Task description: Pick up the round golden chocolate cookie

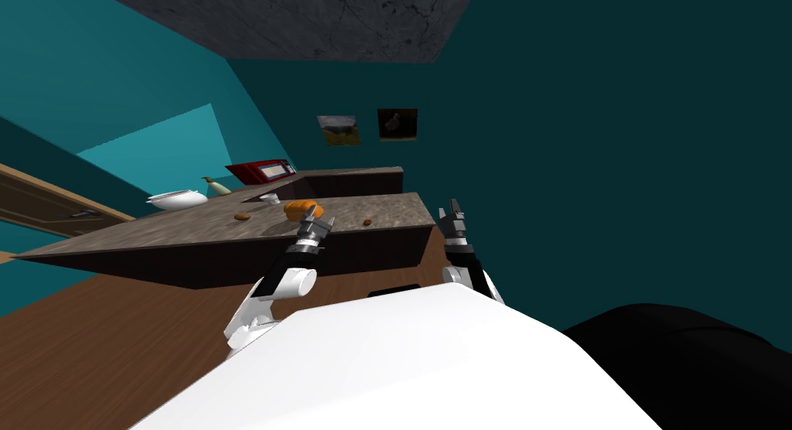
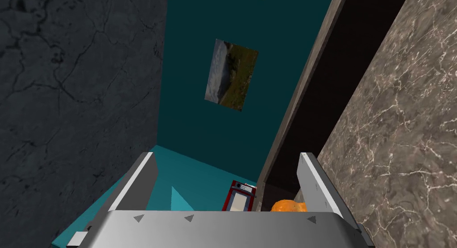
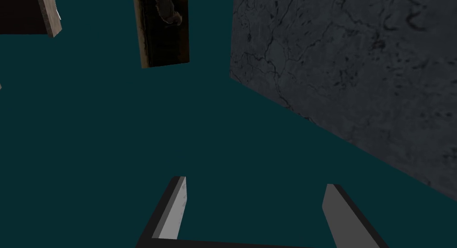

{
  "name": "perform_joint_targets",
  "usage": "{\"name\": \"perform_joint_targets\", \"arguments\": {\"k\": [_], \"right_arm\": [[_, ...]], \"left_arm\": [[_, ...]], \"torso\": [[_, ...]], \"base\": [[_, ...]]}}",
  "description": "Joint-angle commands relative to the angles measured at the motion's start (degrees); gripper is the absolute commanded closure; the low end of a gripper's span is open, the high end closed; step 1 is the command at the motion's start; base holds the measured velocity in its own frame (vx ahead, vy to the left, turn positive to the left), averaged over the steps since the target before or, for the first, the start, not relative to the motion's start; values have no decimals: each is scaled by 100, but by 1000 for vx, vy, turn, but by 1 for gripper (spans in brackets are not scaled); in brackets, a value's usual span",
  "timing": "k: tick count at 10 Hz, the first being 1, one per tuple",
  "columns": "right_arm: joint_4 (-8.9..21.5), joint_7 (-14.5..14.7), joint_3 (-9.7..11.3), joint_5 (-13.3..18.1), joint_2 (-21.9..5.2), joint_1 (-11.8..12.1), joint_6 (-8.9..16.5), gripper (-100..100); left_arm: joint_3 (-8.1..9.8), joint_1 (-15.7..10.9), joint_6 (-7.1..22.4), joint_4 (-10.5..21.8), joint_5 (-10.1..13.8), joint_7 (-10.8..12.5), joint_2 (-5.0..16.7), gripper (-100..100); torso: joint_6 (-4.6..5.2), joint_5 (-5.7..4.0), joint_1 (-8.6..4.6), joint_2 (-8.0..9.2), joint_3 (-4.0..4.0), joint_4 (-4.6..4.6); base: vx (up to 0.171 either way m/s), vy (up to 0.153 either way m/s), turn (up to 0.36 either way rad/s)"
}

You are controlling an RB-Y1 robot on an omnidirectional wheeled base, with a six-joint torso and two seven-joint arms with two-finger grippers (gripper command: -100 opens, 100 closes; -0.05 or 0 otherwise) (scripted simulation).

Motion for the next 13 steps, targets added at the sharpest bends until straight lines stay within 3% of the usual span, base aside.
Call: {"name": "perform_joint_targets", "arguments": {"k": [1,2,4,5,6,7,8,11,13], "right_arm": [[0,0,0,0,0,0,0,0],[0,0,0,0,0,0,0,0],[0,0,0,0,0,0,0,0],[0,0,0,0,0,0,0,0],[0,0,0,0,0,0,0,0],[0,0,0,0,0,0,0,0],[0,0,0,0,0,0,0,0],[0,0,0,0,0,0,0,0],[0,0,0,0,0,0,0,0]], "left_arm": [[3,-80,286,33,66,100,91,-100],[1,-217,436,107,206,278,286,-100],[1,-217,632,107,206,278,286,-100],[-2,-354,848,185,351,460,481,-100],[-2,-354,977,185,351,460,481,-100],[-7,-492,1154,267,501,646,674,-100],[-7,-492,1311,267,501,646,674,-100],[-18,-762,1835,451,812,1022,1048,-100],[-18,-762,2041,451,812,1022,1048,-100]], "torso": [[0,0,0,0,0,0],[-1,0,2,0,0,0],[-1,-1,-2,1,0,0],[-1,2,9,3,2,0],[0,2,7,2,1,0],[-1,1,6,1,1,0],[0,0,0,1,0,0],[-1,0,1,-1,-1,-1],[-2,1,3,-1,-1,-1]], "base": [[4,-45,-7],[4,-66,-17],[0,-38,-3],[0,-35,-28],[3,-38,-12],[3,-55,-25],[6,-50,-11],[10,-52,-27],[6,-31,-5]]}}
